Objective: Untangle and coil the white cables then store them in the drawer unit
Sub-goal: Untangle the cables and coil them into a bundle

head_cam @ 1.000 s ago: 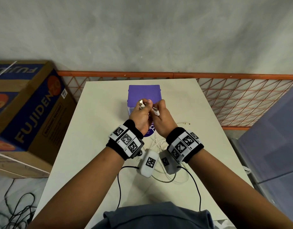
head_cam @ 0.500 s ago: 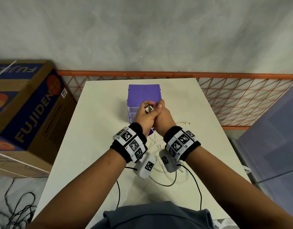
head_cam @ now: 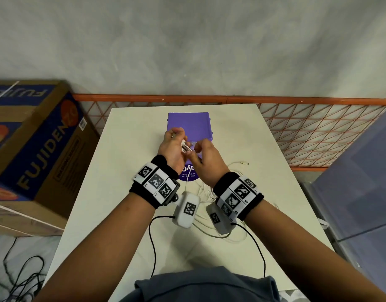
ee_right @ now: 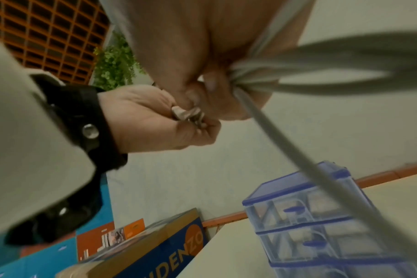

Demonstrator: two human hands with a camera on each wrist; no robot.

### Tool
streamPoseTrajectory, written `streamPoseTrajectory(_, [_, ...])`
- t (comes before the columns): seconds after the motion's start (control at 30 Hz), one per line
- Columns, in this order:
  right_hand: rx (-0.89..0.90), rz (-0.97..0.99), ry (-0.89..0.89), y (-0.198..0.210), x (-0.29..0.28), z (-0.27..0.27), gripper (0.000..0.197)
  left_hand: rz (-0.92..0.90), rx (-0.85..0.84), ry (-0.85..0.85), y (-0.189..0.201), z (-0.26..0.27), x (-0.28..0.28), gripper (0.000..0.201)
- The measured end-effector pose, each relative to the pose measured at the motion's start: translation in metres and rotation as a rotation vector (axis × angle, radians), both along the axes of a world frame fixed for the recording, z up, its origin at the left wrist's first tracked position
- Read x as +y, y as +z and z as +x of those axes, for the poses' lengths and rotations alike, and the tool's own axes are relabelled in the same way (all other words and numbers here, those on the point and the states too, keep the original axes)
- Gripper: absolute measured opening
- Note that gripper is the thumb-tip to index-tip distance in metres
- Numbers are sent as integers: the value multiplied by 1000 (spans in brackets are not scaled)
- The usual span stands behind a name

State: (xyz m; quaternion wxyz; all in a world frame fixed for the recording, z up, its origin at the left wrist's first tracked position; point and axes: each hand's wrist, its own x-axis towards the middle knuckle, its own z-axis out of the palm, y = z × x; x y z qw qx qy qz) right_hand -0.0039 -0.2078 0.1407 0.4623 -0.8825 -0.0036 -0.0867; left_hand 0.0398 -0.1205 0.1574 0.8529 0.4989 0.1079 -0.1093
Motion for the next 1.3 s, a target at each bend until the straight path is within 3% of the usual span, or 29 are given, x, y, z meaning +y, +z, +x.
streamPoseTrajectory(0.13, [117,-212,85,-3,-4,2,36,34,-30,-13,0,3,8,19])
streamPoseTrajectory(0.23, [138,-266,90,-3,-10,6,40,302,-133,-54,-14,2,12,8])
streamPoseTrajectory(0.3, [213,-318,87,-8,-16,10,41,644,-373,-102,-27,1,18,45])
streamPoseTrajectory(0.37, [283,-335,118,-12,-19,12,39,1104,-718,-255,-32,-1,20,64])
streamPoseTrajectory(0.43, [290,-293,175,-13,-18,10,36,1532,-874,-530,-33,-7,16,68])
streamPoseTrajectory(0.5, [275,-245,214,-10,-16,7,30,1738,-861,-716,-35,-9,11,55])
streamPoseTrajectory(0.67, [270,-237,284,-7,-25,3,28,1497,-687,-784,-36,-6,12,33])
streamPoseTrajectory(0.8, [279,-111,165,-15,-49,0,36,1088,-463,-556,-33,3,20,13])
streamPoseTrajectory(0.87, [253,-67,143,-19,-59,-4,37,980,-400,-536,-30,5,25,14])
streamPoseTrajectory(0.97, [155,-59,115,-23,-60,-8,39,807,-281,-639,-25,-1,24,10])
streamPoseTrajectory(1.07, [61,-13,53,-25,-55,-7,40,772,-286,-735,-27,-7,18,24])
streamPoseTrajectory(1.17, [17,9,48,-22,-51,-6,37,793,-318,-666,-32,-11,16,32])
streamPoseTrajectory(1.3, [23,119,50,-18,-38,-7,27,563,-309,-513,-40,-16,12,30])
